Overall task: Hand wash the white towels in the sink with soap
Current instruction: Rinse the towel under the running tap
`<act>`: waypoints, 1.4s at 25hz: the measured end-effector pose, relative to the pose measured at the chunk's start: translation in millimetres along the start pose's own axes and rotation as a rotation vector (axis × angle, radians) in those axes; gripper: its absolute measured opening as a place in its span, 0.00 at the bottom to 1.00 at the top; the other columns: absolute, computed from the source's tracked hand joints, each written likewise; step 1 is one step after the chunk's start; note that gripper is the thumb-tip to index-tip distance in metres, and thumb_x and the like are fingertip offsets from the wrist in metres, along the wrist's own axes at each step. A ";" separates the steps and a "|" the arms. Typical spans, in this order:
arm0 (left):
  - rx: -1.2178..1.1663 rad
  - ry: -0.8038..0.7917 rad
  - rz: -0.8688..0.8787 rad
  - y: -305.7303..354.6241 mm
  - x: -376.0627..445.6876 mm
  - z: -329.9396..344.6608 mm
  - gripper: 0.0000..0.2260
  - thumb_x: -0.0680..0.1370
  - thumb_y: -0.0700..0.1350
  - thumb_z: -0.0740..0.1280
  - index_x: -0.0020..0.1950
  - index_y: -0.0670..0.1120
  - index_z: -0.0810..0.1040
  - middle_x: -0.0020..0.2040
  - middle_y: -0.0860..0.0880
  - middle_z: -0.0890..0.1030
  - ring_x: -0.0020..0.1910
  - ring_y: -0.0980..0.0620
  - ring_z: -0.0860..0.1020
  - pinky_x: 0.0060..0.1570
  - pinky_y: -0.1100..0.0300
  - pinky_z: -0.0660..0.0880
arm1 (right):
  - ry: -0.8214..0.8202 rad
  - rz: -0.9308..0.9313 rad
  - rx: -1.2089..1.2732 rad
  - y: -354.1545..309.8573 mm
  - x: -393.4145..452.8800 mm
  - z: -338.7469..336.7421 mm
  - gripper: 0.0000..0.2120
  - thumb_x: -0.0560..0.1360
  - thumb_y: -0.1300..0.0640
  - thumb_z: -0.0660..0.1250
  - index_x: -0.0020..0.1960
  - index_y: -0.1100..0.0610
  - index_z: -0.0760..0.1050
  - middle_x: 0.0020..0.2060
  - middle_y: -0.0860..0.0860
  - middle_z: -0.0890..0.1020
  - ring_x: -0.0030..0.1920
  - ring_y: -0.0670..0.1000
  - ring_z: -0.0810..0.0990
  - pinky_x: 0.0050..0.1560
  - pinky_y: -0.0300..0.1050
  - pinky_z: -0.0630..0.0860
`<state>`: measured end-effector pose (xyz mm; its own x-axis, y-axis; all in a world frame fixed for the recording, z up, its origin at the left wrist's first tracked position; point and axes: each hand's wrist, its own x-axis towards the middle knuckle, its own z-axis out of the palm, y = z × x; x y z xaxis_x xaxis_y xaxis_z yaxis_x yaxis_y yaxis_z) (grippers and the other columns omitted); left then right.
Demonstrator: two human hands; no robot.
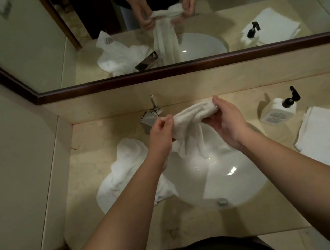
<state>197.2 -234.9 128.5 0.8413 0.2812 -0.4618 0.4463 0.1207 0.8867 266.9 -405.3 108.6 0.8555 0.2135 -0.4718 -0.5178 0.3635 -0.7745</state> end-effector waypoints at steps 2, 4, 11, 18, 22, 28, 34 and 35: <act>0.030 -0.027 -0.054 -23.0 3.1 3.1 0.07 0.82 0.46 0.64 0.47 0.46 0.75 0.44 0.50 0.77 0.43 0.52 0.74 0.46 0.58 0.73 | 0.058 0.062 0.069 21.4 8.7 -13.7 0.21 0.84 0.53 0.56 0.65 0.71 0.70 0.58 0.66 0.80 0.59 0.60 0.81 0.59 0.50 0.79; 0.198 -0.047 -0.072 -58.2 12.1 4.4 0.04 0.81 0.43 0.65 0.47 0.45 0.75 0.41 0.50 0.76 0.39 0.52 0.72 0.42 0.58 0.70 | 0.156 0.132 0.060 45.2 18.9 -27.4 0.18 0.84 0.54 0.56 0.63 0.68 0.71 0.58 0.64 0.80 0.58 0.58 0.81 0.60 0.49 0.78; -0.085 0.144 -0.326 -137.0 75.9 13.8 0.12 0.78 0.43 0.69 0.60 0.43 0.79 0.54 0.44 0.83 0.50 0.48 0.82 0.59 0.48 0.79 | 0.246 0.262 -0.194 99.2 79.1 -53.9 0.05 0.82 0.58 0.61 0.54 0.59 0.72 0.40 0.54 0.74 0.40 0.48 0.76 0.55 0.43 0.78; 0.444 0.114 -0.190 -211.0 112.3 44.4 0.19 0.82 0.54 0.60 0.72 0.49 0.71 0.70 0.47 0.74 0.69 0.46 0.72 0.67 0.58 0.65 | 0.211 -0.046 -1.205 164.2 105.5 -97.6 0.19 0.81 0.52 0.61 0.68 0.61 0.72 0.64 0.58 0.77 0.65 0.58 0.73 0.63 0.47 0.67; 0.598 0.157 0.142 -252.9 127.2 53.3 0.32 0.78 0.64 0.51 0.77 0.48 0.67 0.72 0.42 0.70 0.72 0.43 0.66 0.72 0.49 0.63 | 0.006 -0.366 -1.462 204.4 125.2 -115.3 0.24 0.81 0.50 0.54 0.73 0.57 0.68 0.74 0.59 0.67 0.74 0.59 0.63 0.72 0.52 0.60; 0.701 0.128 0.232 -291.7 159.3 61.5 0.34 0.76 0.66 0.49 0.80 0.53 0.60 0.77 0.43 0.64 0.75 0.42 0.62 0.74 0.46 0.61 | -0.053 -0.315 -1.172 244.2 150.9 -121.9 0.33 0.74 0.45 0.48 0.76 0.55 0.64 0.75 0.57 0.66 0.76 0.55 0.61 0.75 0.48 0.56; 0.634 0.273 0.278 -314.5 178.0 66.9 0.38 0.75 0.70 0.53 0.77 0.47 0.66 0.73 0.41 0.71 0.73 0.42 0.68 0.75 0.51 0.60 | 0.201 -0.341 -1.081 274.0 164.2 -124.5 0.32 0.73 0.44 0.48 0.70 0.56 0.73 0.62 0.60 0.78 0.62 0.61 0.74 0.65 0.57 0.68; 0.630 0.305 0.305 -314.3 182.3 68.1 0.38 0.76 0.71 0.52 0.76 0.46 0.69 0.72 0.42 0.73 0.72 0.43 0.70 0.74 0.50 0.62 | 0.243 -0.348 -1.087 273.1 168.6 -123.7 0.32 0.74 0.44 0.48 0.68 0.58 0.75 0.60 0.61 0.79 0.60 0.62 0.75 0.64 0.58 0.69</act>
<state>231.0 -286.3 -235.9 0.8746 0.4763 -0.0908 0.3744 -0.5443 0.7507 269.0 -382.2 -234.5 0.9896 0.0331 -0.1399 -0.0887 -0.6250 -0.7755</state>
